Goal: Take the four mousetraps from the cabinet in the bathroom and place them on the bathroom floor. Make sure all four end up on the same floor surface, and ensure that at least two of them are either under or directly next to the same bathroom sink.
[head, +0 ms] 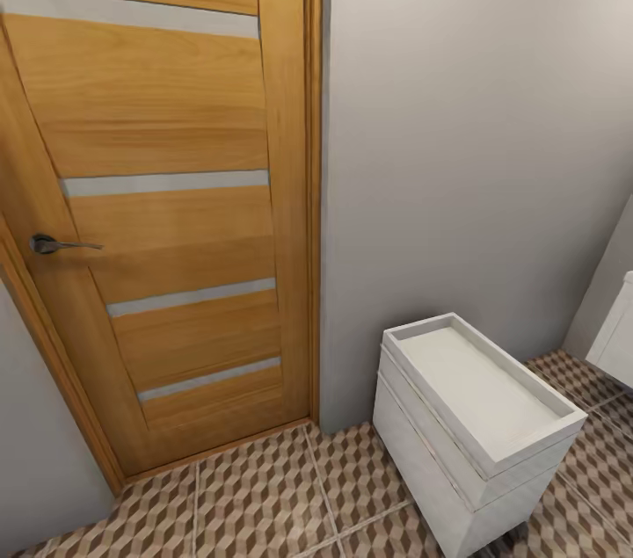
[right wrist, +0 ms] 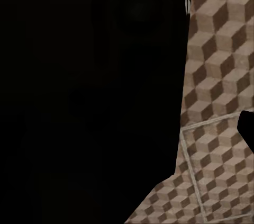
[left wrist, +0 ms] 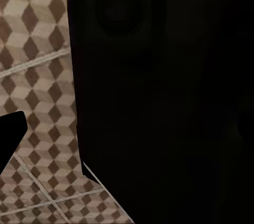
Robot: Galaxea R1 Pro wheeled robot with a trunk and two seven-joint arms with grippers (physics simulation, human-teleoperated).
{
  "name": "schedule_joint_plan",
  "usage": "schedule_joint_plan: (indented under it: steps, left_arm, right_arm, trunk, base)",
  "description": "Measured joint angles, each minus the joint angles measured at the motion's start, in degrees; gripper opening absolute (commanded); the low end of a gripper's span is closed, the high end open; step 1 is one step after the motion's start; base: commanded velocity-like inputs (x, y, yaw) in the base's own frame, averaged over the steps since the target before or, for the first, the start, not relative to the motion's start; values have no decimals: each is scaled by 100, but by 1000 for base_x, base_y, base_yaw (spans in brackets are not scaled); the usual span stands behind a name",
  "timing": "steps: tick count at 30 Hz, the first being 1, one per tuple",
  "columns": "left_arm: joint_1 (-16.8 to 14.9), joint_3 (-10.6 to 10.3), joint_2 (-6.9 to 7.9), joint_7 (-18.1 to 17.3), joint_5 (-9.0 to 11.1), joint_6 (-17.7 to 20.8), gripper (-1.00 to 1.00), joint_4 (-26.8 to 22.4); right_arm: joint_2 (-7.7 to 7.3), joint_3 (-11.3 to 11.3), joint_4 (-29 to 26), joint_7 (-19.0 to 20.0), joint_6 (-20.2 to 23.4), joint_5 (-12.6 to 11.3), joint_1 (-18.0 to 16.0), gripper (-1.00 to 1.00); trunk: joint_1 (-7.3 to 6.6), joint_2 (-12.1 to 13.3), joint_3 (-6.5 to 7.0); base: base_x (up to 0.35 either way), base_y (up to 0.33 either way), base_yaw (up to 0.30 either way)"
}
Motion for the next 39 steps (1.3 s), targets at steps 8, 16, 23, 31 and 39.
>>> schedule_joint_plan:
  steps: [8,16,23,31,39]
  left_arm:
    - [-9,8,26,-8,8,-41,100,-32]
    - [-11,26,26,-8,8,-137,100,-113]
    - [-10,31,26,-8,9,-196,100,-140]
    - [-9,32,26,-8,8,-209,100,-147]
    - [-10,33,26,-8,8,-211,100,-150]
  right_arm:
    - [-8,29,0,-8,-8,21,-8,100]
    - [-8,31,0,-8,-14,22,-8,100]
    - [-8,32,0,-8,-15,23,-8,100]
    - [-5,28,0,-8,-16,24,-8,100]
    - [-1,28,0,-8,-19,28,-8,100]
  trunk:
    - [0,-1,1]
    - [0,-1,1]
    - [0,-1,1]
    - [0,-1,1]
    - [0,-1,1]
  base:
    - [0,0,0]
    - [0,0,0]
    - [0,0,0]
    - [0,0,0]
    - [0,0,0]
